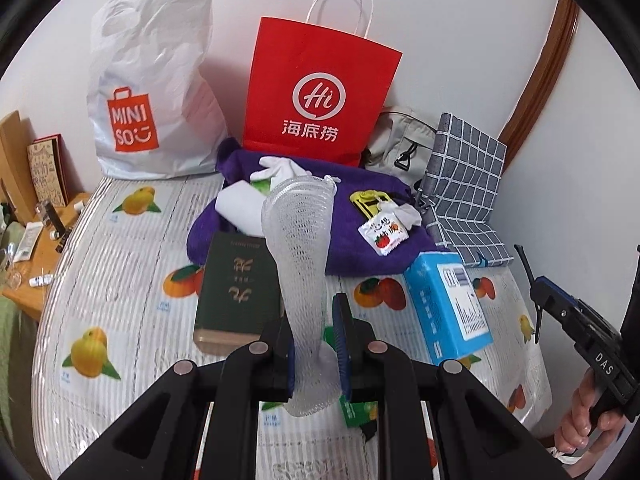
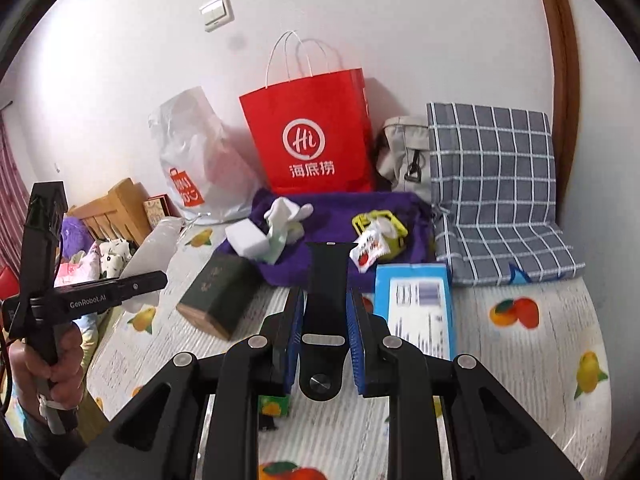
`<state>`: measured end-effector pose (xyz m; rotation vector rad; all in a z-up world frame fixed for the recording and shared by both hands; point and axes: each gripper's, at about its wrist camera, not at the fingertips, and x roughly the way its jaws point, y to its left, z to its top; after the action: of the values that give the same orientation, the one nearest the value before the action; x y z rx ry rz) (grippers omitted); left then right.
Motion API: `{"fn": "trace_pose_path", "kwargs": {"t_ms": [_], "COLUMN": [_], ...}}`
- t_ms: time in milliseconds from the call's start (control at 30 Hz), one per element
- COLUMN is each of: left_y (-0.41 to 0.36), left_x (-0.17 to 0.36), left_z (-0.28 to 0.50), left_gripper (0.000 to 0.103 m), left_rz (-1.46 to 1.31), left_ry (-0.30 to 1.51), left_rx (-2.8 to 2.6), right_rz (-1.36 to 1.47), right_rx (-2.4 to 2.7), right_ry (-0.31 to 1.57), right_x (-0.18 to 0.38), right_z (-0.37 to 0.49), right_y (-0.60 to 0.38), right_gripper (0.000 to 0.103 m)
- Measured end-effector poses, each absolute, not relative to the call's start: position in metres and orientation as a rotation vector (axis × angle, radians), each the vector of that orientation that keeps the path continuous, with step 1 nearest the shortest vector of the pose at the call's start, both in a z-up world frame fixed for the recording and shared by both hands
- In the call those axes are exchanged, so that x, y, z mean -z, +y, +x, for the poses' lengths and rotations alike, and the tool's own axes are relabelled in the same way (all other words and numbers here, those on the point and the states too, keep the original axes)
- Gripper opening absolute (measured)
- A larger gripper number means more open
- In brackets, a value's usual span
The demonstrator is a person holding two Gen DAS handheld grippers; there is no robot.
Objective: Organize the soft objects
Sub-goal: 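Carry the mesh bag and black strap over the purple towel with both tools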
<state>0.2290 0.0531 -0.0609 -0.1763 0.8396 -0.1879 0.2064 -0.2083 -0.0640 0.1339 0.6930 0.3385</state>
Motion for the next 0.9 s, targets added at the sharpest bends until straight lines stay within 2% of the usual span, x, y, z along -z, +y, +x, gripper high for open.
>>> {"fn": "trace_pose_path", "kwargs": {"t_ms": [500,900], "left_y": [0.049,0.056], "left_x": [0.041,0.043], "left_z": [0.282,0.329], "left_gripper": [0.015,0.015], "left_rz": [-0.103,-0.146], "left_ry": [0.811,0.823], "left_rx": [0.102,0.098], "right_rz": [0.144,0.145], "right_rx": [-0.344,-0.356], "right_ry": [0.69,0.682], "right_x": [0.061,0.052], "right_z": [0.276,0.335], "right_y": [-0.207,-0.199], "right_gripper": [0.022,0.022]}}
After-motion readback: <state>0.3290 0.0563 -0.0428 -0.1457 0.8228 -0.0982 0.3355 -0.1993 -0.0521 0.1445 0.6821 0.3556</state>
